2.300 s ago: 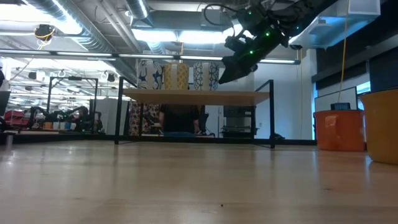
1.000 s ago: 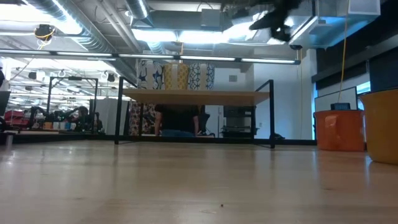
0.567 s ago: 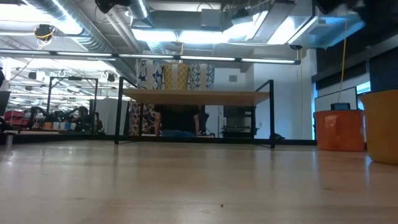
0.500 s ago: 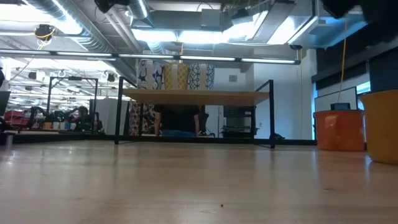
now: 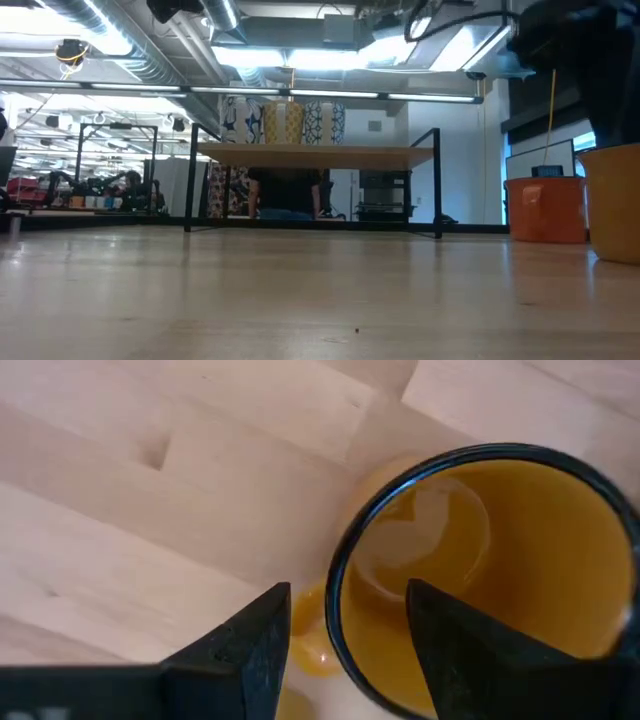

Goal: Place coffee mugs
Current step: Put the yellow mug on the shelf

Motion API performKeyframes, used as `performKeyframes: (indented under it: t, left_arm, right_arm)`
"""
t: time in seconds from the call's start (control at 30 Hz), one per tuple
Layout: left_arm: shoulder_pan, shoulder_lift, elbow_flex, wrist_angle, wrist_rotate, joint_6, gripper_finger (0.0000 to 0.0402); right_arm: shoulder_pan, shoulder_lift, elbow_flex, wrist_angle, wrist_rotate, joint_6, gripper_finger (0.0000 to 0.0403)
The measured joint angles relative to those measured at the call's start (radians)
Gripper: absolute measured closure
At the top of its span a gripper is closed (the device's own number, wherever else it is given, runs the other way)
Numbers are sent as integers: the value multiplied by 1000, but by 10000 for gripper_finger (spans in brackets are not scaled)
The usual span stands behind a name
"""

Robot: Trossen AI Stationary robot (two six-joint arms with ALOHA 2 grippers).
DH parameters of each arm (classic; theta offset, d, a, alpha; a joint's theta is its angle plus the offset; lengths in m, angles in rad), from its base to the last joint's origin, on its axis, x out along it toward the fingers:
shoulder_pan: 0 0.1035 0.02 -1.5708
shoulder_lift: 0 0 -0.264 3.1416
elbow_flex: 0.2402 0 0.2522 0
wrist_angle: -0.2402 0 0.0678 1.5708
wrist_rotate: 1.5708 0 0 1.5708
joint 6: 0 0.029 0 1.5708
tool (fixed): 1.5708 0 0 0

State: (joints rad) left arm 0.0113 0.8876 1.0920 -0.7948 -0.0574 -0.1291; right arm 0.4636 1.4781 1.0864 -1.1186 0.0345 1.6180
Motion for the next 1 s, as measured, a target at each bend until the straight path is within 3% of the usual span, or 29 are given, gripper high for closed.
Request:
performKeyframes:
  t: [0.3, 0.67, 0.87, 1.0]
  left_arm:
    - [0, 0, 0, 0, 0, 1, 297]
    - [0, 0, 0, 0, 0, 1, 297]
    - [0, 0, 0, -1, 0, 1, 297]
    - [0, 0, 0, -1, 0, 1, 297]
  right_arm:
    - [1, 74, -37, 55, 0, -5, 227]
    - [1, 91, -35, 69, 12, -54, 388]
    - [-3, 93, 3, 105, 79, -74, 379]
    - [-31, 99, 55, 194, 151, -150, 396]
